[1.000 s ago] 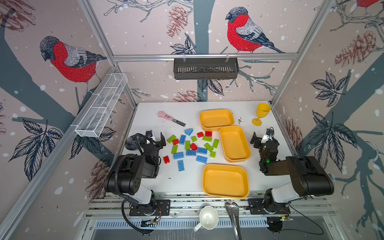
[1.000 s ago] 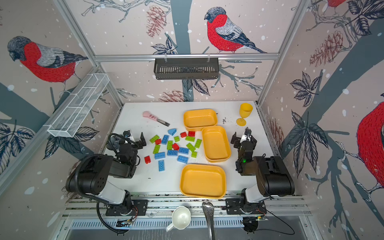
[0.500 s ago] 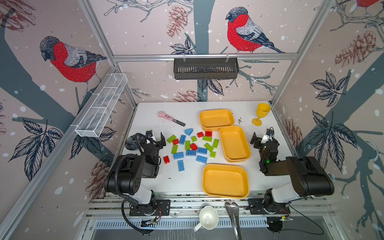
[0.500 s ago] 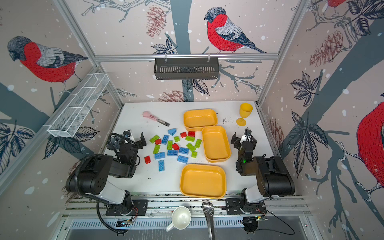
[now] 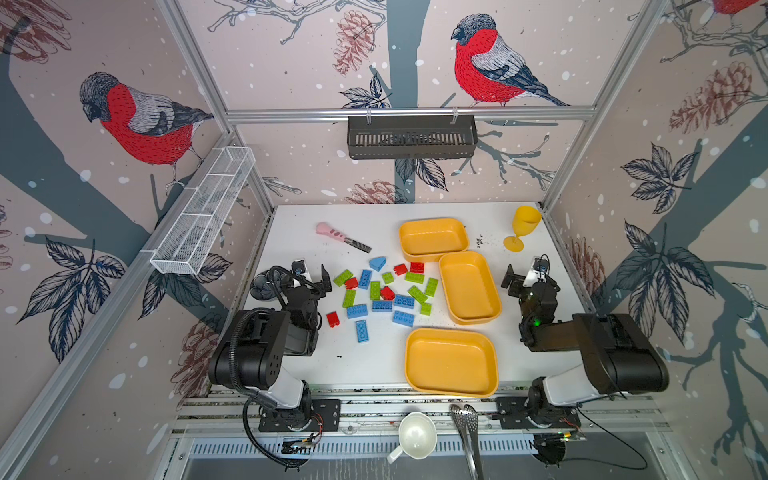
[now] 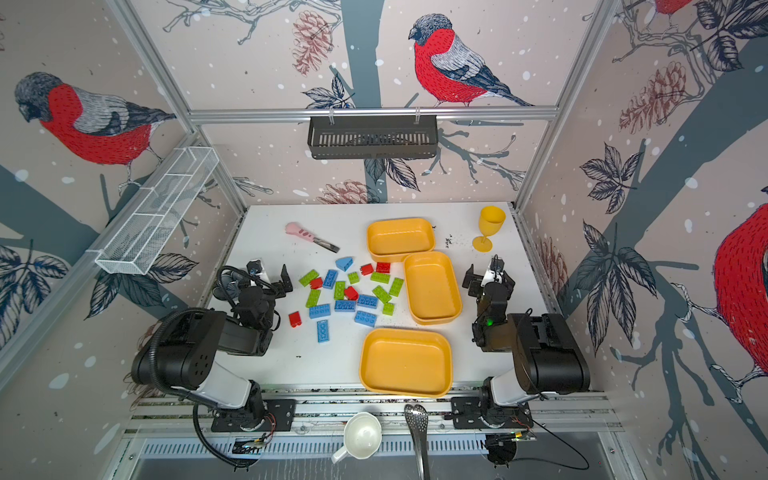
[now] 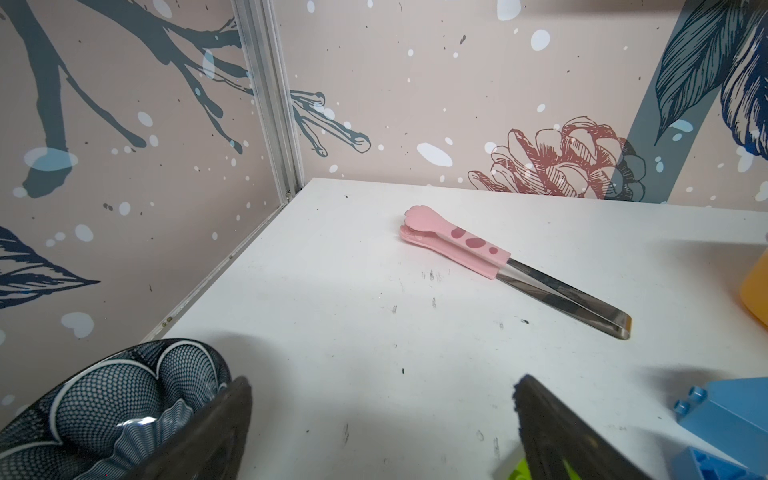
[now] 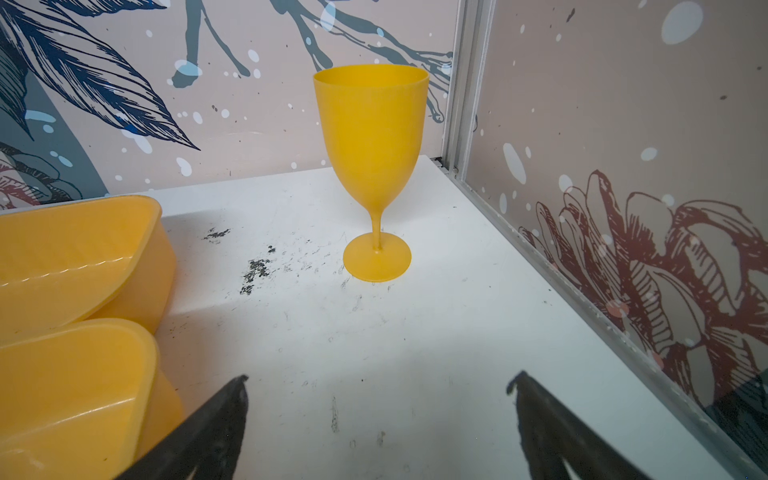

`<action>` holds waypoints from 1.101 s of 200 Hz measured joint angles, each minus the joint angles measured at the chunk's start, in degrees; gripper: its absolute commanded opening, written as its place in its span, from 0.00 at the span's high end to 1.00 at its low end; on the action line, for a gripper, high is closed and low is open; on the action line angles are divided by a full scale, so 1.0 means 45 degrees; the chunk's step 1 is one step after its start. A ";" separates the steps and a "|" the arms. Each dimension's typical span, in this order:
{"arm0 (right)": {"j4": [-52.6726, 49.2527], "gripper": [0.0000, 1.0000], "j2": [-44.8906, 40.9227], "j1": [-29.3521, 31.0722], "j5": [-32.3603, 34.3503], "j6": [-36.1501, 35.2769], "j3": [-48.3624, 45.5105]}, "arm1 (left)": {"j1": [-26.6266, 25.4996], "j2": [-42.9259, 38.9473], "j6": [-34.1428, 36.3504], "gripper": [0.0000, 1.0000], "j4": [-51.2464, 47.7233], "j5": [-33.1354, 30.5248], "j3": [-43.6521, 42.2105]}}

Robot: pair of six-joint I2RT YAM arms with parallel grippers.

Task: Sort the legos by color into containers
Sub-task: 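Move left gripper over a lime-green brick while right gripper hovers above middle tray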

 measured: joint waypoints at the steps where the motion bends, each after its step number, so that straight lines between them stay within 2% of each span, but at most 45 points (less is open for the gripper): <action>1: 0.0000 0.01 0.0000 0.0000 0.0000 0.0000 -0.0005 | 0.0000 0.0000 0.0000 0.02 0.0000 0.0005 -0.0005; 26: -0.0811 0.01 -0.0806 0.0000 -0.0185 -0.0029 0.0306 | 0.0000 -0.0515 0.0092 0.02 -0.0102 0.0350 -0.0325; 50: -0.1904 0.01 -0.2307 -0.0024 -0.0840 -0.0267 0.0942 | 0.0000 -0.2123 0.0335 0.02 -0.1345 0.0811 0.0126; 83: -0.4294 0.00 -0.3988 -0.0073 -0.2035 -0.0646 0.2030 | 0.0000 -0.4172 0.0937 0.03 -0.5270 0.2302 0.2346; 115: -0.6732 0.01 -0.4945 0.0029 -0.3400 -0.0967 0.3104 | 0.0000 -0.4731 0.1855 0.07 -0.9996 0.3609 0.4571; 142: -0.8947 0.01 -0.5367 0.0185 -0.4813 -0.1277 0.4167 | 0.0000 -0.4381 0.3002 0.08 -1.3750 0.4575 0.6275; 179: -1.1521 0.01 -0.5513 0.0792 -0.6722 -0.1603 0.5353 | 0.0000 -0.2497 0.4862 0.08 -1.8510 0.4954 0.8806; 220: -1.3716 0.01 -0.5513 0.1792 -0.8029 -0.2016 0.6130 | 0.0000 -0.0083 0.6455 0.12 -2.1706 0.4857 1.0700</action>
